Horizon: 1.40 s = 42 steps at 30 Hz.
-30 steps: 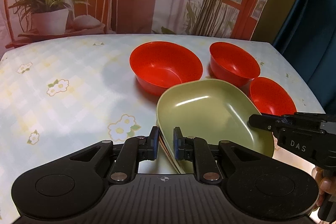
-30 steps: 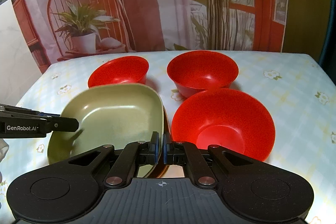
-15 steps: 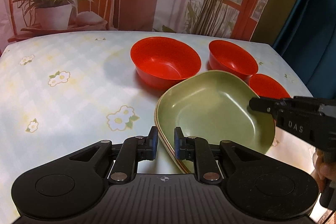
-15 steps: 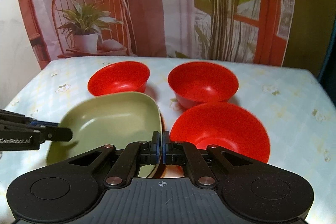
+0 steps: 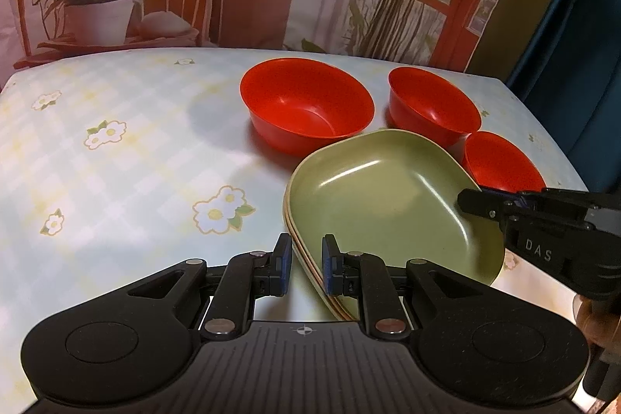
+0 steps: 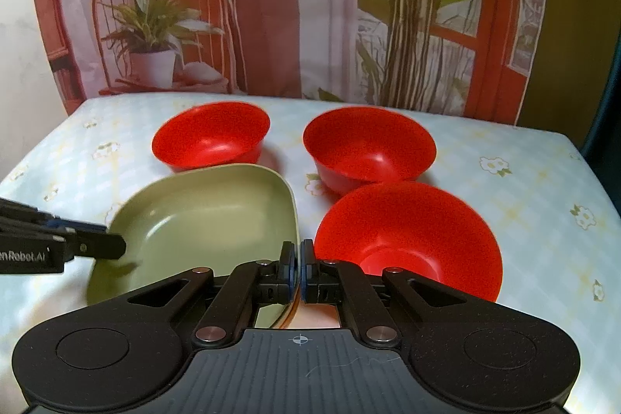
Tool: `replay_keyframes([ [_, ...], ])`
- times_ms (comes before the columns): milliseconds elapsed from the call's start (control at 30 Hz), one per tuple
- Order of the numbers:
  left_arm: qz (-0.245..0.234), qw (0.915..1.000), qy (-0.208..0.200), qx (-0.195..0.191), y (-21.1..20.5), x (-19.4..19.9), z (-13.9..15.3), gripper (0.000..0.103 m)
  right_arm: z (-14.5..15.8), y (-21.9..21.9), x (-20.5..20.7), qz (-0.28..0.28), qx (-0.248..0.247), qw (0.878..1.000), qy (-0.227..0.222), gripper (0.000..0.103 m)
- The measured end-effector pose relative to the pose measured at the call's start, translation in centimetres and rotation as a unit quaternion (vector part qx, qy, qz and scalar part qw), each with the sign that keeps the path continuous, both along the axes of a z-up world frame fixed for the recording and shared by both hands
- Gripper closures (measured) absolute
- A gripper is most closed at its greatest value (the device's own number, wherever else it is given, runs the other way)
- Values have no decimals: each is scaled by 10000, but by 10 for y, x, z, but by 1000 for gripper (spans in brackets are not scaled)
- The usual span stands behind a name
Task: Organize plates and bowls
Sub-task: 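Hold the stacked plates' rim with the left tool and align the stack, then open the left tool and release the plate stack's rim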
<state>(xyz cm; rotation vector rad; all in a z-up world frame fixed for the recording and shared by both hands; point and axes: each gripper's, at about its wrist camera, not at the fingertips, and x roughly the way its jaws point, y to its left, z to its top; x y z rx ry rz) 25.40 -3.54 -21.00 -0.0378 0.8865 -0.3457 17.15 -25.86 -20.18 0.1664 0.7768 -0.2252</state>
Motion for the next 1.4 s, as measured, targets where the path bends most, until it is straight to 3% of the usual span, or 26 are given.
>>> replay_keyframes([
  [733,114,9997,-202,13,1,-2,23,85,0,3,-10,-256,279,9992,-103,98],
  [833,132,9996,-239,39,2,-4,26,83,4,3,-13,-285,304,9990,-180,94],
  [933,153,9994,-309,85,1,-6,31,74,9,2,-16,-289,309,9988,-253,93],
  [1400,145,9992,-372,68,0,-10,38,71,22,-14,-27,-384,253,9983,-370,93],
])
